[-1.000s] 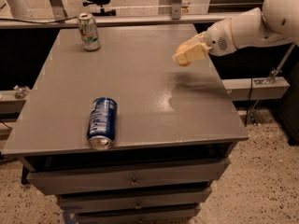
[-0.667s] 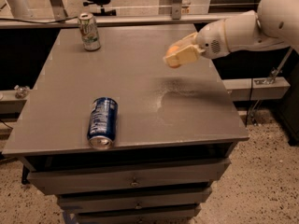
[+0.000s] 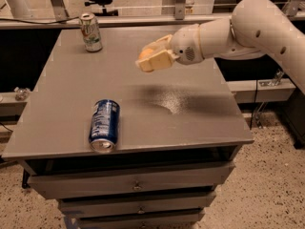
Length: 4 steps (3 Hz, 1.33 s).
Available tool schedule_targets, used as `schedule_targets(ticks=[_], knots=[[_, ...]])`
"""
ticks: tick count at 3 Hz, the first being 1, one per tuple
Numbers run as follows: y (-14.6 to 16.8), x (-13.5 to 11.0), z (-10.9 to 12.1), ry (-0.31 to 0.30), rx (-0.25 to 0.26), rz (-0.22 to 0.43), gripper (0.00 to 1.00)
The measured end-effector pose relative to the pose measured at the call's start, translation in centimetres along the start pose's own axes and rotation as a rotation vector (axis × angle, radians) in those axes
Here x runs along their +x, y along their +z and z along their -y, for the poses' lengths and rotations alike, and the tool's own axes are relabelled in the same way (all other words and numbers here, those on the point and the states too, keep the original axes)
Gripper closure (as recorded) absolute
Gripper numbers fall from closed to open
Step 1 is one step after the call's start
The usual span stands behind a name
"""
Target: Move orange near 7up can
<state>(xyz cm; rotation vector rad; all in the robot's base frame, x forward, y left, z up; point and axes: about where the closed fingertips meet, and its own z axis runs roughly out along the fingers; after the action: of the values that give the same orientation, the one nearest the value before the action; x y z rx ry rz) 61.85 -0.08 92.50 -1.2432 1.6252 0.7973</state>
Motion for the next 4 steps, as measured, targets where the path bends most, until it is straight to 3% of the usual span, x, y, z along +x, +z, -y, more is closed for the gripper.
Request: schedule_targets(ticks=[1, 2, 4], knots=[[3.3, -1.3, 1.1, -0.022, 0.043, 0.041, 1.0], [6.4, -2.4, 4.5, -0.034, 0.118, 0.085, 1.0], [8.1, -3.5, 5.6, -0.045, 0.133, 0.124, 1.0]])
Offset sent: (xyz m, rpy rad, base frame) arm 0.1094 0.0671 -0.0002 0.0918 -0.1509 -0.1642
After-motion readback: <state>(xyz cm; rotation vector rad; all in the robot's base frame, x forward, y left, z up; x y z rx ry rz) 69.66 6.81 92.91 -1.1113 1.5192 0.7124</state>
